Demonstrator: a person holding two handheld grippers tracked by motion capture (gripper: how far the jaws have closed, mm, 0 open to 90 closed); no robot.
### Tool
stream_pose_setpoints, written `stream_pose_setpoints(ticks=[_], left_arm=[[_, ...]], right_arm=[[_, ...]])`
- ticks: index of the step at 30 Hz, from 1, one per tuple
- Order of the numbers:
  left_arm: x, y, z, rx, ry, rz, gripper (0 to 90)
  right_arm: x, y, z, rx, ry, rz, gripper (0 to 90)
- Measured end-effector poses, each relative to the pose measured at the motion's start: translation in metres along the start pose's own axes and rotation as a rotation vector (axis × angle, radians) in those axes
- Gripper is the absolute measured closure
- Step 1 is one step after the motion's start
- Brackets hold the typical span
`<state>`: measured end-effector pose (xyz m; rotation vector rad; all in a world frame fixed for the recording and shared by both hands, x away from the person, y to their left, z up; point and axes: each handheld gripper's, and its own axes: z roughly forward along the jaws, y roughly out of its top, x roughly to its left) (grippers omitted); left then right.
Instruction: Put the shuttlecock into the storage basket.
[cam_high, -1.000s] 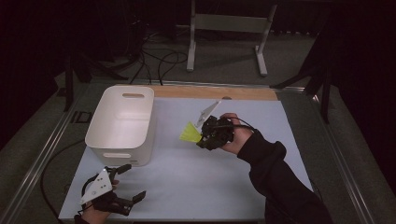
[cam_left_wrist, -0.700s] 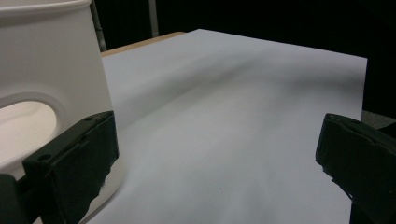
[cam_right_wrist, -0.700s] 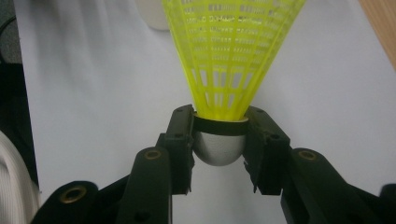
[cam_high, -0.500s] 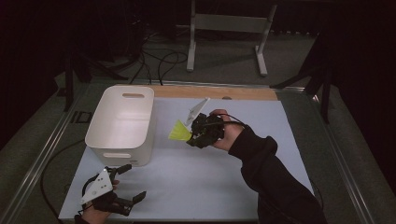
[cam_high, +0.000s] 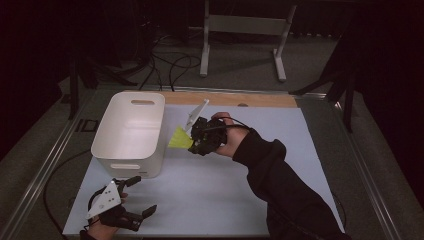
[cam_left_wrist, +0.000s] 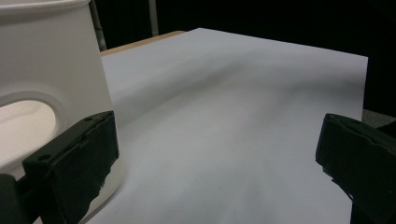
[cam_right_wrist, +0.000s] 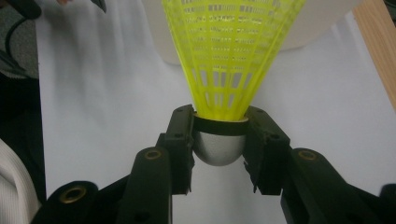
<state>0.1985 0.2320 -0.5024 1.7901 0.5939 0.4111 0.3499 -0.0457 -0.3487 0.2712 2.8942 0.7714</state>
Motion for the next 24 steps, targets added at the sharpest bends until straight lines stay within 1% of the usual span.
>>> stream_pose_setpoints(ticks=[9, 15, 18, 24], left_arm=[[0.0, 0.0, 0.001, 0.007, -0.005, 0.0, 0.0], [0.0, 0.0, 0.001, 0.006, -0.006, -0.001, 0.0], [0.001, 0.0, 0.0, 0.004, -0.008, -0.002, 0.0], [0.0, 0.0, 0.001, 0.002, -0.009, -0.002, 0.0]], right_arm=[[-0.003, 0.02, 0.004, -0.009, 0.013, 0.001, 64.8], [-0.001, 0.036, 0.005, -0.006, 0.018, -0.021, 64.8], [0.0, 0.043, 0.006, -0.017, 0.017, -0.029, 64.8], [-0.001, 0.056, 0.01, -0.006, 0.022, -0.054, 64.7]])
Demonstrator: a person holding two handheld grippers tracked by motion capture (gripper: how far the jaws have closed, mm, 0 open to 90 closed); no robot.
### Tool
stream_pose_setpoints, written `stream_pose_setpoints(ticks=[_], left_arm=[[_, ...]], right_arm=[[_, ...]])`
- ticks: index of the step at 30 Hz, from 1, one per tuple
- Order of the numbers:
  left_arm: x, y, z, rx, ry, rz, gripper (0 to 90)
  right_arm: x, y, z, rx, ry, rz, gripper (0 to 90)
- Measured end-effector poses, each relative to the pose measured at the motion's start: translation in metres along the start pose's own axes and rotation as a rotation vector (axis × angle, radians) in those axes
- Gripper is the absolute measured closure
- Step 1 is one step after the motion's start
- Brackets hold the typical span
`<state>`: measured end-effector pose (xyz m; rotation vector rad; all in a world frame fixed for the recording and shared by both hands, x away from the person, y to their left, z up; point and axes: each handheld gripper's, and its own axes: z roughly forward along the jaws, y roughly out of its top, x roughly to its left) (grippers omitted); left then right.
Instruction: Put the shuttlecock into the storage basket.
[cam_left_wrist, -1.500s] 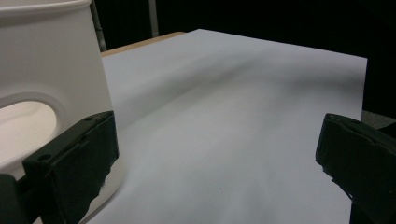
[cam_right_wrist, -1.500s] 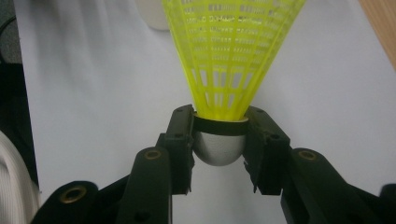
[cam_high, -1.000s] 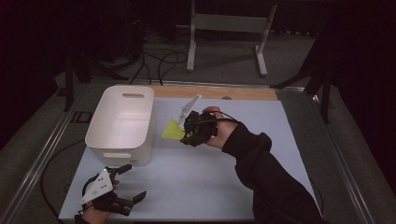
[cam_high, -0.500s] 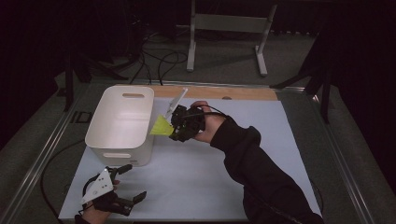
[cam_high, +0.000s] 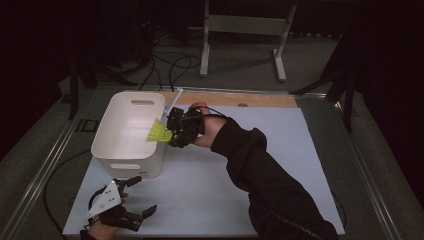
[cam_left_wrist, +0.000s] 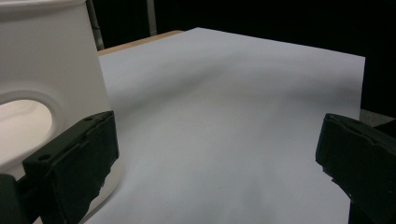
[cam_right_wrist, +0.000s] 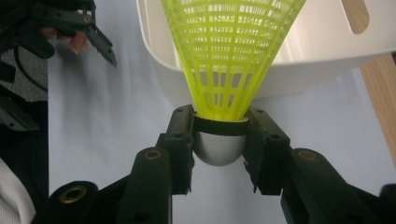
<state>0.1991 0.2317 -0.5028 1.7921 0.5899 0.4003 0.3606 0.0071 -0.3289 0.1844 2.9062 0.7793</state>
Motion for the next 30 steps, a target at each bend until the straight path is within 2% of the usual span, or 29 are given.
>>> stream_pose_setpoints(ticks=[7, 14, 16, 23, 30], left_arm=[[0.001, 0.0, 0.0, -0.005, -0.002, -0.003, 0.0], [0.001, 0.0, 0.0, -0.009, -0.007, -0.007, 0.0], [0.001, 0.0, -0.001, -0.011, -0.005, -0.007, 0.0], [0.001, 0.0, -0.001, -0.014, -0.008, -0.006, 0.0], [0.001, 0.0, -0.001, -0.015, -0.011, -0.006, 0.0]], right_arm=[[0.0, 0.014, 0.003, -0.011, 0.009, -0.016, 64.8], [0.004, 0.032, 0.012, 0.03, 0.03, -0.048, 64.7], [0.005, 0.036, 0.014, 0.026, 0.034, -0.052, 64.7], [0.007, 0.05, 0.022, 0.028, 0.054, -0.053, 64.7], [0.005, 0.058, 0.027, 0.032, 0.054, -0.054, 64.7]])
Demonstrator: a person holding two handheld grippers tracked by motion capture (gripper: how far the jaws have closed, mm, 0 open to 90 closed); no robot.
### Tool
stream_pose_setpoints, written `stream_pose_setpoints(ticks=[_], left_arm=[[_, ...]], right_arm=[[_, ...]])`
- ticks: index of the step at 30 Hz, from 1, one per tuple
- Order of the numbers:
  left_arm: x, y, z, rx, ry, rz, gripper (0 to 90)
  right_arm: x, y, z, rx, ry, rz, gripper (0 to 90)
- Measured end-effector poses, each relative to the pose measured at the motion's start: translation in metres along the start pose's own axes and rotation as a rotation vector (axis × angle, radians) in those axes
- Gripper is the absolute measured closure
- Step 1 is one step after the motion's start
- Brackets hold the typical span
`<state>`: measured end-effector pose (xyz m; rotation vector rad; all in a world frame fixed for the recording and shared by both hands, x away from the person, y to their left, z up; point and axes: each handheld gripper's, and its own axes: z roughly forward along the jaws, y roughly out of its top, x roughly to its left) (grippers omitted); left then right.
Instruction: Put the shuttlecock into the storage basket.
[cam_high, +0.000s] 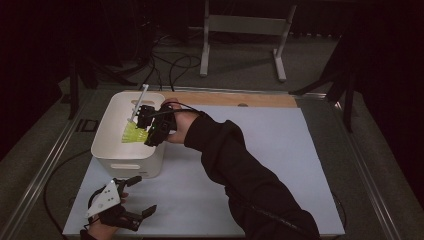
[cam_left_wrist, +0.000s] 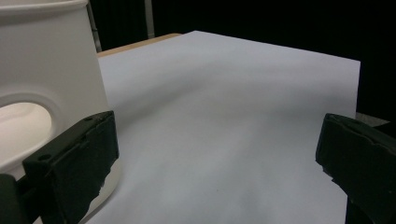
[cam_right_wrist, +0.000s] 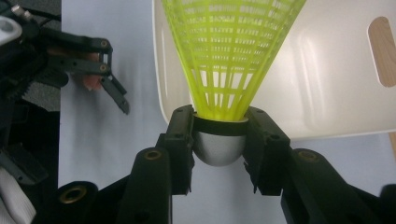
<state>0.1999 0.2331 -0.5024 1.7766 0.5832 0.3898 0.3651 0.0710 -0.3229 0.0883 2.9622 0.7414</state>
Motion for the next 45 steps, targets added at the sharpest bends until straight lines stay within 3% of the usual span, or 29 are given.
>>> stream_pose_setpoints(ticks=[16, 35, 45], left_arm=[[0.0, 0.0, 0.0, -0.001, -0.005, -0.003, 0.0], [0.0, -0.001, 0.001, 0.0, -0.012, -0.002, 0.0], [0.001, -0.001, 0.001, 0.004, -0.014, 0.0, 0.0]], right_arm=[[0.0, 0.019, 0.022, 0.003, 0.019, 0.008, 64.7], [-0.01, 0.012, 0.058, 0.062, 0.027, 0.028, 64.6], [-0.014, 0.008, 0.068, 0.111, 0.046, 0.083, 64.4]])
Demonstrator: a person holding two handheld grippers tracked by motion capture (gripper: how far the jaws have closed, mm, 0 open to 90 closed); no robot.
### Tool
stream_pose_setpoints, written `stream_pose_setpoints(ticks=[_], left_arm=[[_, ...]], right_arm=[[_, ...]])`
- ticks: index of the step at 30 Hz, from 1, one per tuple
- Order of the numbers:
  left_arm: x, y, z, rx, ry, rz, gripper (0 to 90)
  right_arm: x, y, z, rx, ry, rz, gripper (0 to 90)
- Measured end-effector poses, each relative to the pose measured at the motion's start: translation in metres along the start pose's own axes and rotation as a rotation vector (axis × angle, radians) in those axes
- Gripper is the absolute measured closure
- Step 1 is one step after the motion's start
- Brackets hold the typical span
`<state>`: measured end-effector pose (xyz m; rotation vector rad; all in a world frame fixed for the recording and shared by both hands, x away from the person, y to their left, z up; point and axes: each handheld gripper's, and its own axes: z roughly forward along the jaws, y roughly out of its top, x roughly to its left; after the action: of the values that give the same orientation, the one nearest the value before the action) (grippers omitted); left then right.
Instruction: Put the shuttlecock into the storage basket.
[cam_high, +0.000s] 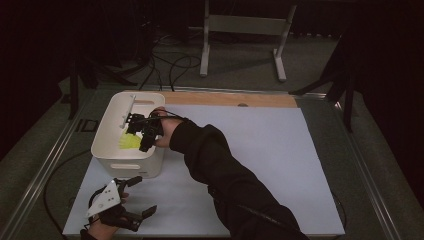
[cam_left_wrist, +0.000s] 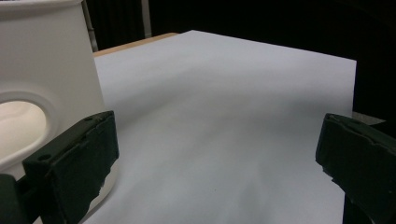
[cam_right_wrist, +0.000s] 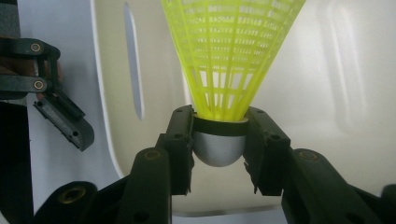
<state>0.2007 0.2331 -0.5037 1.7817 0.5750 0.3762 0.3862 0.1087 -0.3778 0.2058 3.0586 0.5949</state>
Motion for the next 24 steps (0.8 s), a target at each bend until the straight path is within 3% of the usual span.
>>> stream_pose_setpoints(ticks=[2, 5, 12, 17, 20, 24], left_arm=[[0.0, 0.0, 0.0, 0.0, -0.002, -0.001, 0.0], [0.0, 0.0, 0.0, 0.001, -0.002, -0.001, 0.0], [0.0, 0.0, 0.0, 0.003, -0.001, 0.002, 0.0], [0.0, 0.0, 0.001, 0.003, -0.001, 0.002, 0.0], [0.0, 0.0, 0.001, 0.004, -0.001, 0.003, 0.0], [0.0, 0.0, 0.001, 0.002, -0.002, 0.001, 0.0]], right_arm=[[-0.003, -0.001, 0.001, -0.006, -0.01, -0.018, 64.2], [-0.002, 0.0, 0.0, -0.001, -0.013, 0.01, 62.6], [0.0, 0.003, -0.009, -0.059, -0.044, 0.04, 26.4], [0.001, 0.003, -0.011, -0.044, -0.021, 0.036, 11.4], [0.001, 0.001, -0.011, -0.041, 0.01, 0.032, 8.6], [0.002, 0.0, -0.015, -0.052, 0.009, 0.037, 8.2]])
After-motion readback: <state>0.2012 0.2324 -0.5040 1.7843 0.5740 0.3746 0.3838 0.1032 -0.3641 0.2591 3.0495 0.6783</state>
